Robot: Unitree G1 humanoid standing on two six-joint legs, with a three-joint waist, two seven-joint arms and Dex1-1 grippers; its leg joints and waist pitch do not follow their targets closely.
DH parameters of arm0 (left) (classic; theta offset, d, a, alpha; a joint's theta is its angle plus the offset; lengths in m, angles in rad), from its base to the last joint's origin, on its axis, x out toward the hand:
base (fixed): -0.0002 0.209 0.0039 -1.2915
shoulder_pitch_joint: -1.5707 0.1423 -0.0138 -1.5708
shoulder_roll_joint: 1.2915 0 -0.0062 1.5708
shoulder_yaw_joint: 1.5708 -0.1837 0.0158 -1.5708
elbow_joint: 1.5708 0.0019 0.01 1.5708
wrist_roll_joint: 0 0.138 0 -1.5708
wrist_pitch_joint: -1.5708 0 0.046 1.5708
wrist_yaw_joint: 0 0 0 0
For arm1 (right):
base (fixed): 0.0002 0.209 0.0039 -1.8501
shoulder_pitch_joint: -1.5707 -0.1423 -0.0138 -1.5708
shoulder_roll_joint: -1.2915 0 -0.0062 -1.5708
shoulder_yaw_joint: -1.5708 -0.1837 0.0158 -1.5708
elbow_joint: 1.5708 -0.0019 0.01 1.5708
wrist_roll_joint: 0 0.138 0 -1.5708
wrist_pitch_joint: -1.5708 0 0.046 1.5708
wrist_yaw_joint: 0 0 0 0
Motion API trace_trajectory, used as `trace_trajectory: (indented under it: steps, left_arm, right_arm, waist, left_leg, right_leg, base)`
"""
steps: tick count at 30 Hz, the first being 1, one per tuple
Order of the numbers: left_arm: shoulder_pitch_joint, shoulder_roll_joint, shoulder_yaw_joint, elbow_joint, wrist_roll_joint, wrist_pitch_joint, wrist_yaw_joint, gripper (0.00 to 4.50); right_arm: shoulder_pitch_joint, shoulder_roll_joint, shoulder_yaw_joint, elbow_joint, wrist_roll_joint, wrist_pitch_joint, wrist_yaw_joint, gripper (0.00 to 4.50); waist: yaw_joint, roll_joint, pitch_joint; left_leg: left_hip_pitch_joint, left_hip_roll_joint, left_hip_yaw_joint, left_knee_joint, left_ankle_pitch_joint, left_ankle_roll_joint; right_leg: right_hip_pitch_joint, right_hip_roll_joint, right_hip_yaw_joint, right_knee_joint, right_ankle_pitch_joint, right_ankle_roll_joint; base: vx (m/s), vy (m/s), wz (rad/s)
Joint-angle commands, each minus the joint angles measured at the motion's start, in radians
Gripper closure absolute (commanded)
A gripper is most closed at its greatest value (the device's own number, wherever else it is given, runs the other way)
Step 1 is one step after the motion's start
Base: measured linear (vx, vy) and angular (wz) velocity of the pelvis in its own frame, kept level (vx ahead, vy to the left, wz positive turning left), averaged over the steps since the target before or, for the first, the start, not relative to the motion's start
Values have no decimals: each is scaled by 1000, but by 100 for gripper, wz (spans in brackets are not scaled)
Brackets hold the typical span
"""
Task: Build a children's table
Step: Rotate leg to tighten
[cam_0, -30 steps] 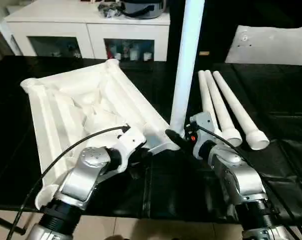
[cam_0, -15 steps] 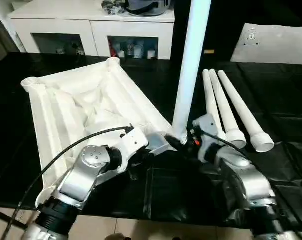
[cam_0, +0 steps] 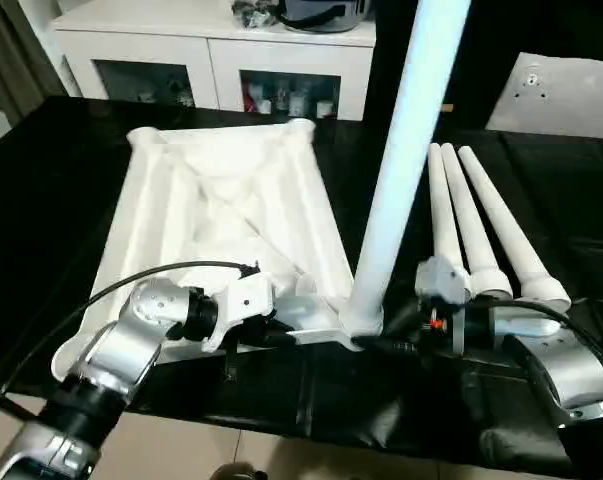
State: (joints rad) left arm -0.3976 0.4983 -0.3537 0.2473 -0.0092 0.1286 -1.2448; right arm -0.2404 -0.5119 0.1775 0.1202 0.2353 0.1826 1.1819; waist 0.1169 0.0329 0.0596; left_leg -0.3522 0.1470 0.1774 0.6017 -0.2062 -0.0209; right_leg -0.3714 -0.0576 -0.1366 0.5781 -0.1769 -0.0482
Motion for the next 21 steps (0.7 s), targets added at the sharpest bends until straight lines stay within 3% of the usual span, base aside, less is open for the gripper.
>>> trace_trajectory:
  steps: [1, 4, 5, 8, 13, 21]
  left_arm:
    - [-30, 13, -28, -6, -14, -43, -69, 450]
    - [-36, 19, -31, 8, -15, -61, -83, 450]
    - [-40, 26, -35, 17, -16, -72, -98, 450]
    - [-43, 29, -36, 25, -15, -84, -108, 450]
    - [-45, 31, -36, 34, -21, -95, -125, 450]
    - [-44, 24, -28, 47, -24, -103, -112, 450]
  right_arm:
    - [-10, -17, 20, 1, -4, -18, 30, 38]
    - [-12, -19, 29, 8, -6, -23, 41, 50]
    - [-13, -18, 40, 13, -12, -24, 44, 75]
    - [-15, -14, 44, 21, -13, -28, 46, 86]
    - [-15, -11, 47, 23, 0, -18, 61, 147]
    - [-7, 17, 42, 16, 27, 16, 41, 178]
  waist:
    - [-2, -3, -64]
    - [-2, -3, -64]
    - [-1, -3, -64]
    - [-2, -5, -63]
    - [-2, -6, -61]
    - [-3, -6, -59]
  left_leg:
    - [10, 106, -45, -72, -184, 75]
    - [9, 106, -45, -72, -186, 72]
    - [10, 105, -44, -72, -185, 72]
    - [8, 106, -45, -73, -179, 73]
    - [10, 106, -44, -73, -185, 71]
    - [9, 106, -45, -74, -186, 72]
  right_leg:
    - [42, -127, 82, -83, -350, -104]
    - [42, -130, 83, -82, -347, -110]
    - [42, -130, 83, -83, -354, -110]
    - [43, -130, 83, -82, -354, -108]
    - [41, -130, 83, -84, -368, -104]
    - [41, -129, 83, -85, -375, -102]
  base:
    - [0, 0, 0]
    - [0, 0, 0]
    - [0, 0, 0]
    - [0, 0, 0]
    - [0, 0, 0]
    - [0, 0, 0]
